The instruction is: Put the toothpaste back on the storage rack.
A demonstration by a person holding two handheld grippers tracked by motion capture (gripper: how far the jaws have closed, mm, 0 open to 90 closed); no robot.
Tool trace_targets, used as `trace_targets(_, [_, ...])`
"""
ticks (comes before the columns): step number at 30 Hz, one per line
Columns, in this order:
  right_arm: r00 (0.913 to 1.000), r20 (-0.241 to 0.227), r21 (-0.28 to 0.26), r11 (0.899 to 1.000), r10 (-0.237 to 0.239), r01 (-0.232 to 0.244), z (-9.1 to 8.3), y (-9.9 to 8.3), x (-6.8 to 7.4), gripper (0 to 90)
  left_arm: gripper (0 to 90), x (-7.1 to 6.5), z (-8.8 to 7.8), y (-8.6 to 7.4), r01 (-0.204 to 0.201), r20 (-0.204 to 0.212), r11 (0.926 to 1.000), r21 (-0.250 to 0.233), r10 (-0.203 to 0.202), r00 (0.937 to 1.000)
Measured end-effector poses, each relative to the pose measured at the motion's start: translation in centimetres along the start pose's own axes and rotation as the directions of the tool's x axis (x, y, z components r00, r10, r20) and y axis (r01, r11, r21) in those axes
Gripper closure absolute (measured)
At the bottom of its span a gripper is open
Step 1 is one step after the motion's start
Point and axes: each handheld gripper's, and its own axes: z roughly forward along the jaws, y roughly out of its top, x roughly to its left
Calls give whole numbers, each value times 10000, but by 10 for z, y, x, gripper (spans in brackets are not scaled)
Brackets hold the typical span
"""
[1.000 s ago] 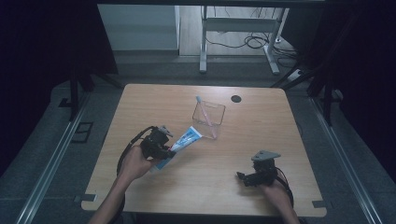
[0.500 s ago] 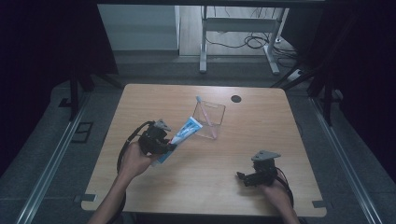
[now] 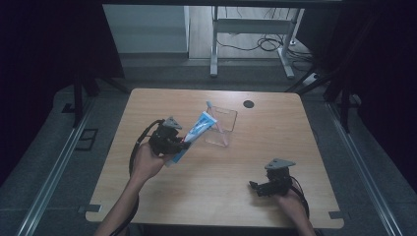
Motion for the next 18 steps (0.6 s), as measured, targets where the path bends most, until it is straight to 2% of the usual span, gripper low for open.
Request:
trace_targets(9, [10000, 0, -2, 10000, -3, 3, 0, 0, 0, 0, 737, 4, 7, 18, -134, 1, 9994, -323, 134, 9999])
trace_targets(18, [10000, -4, 3, 10000, 12, -12, 0, 0, 0, 0, 737, 7, 14, 43, -478, -139, 9969, -630, 470, 9988])
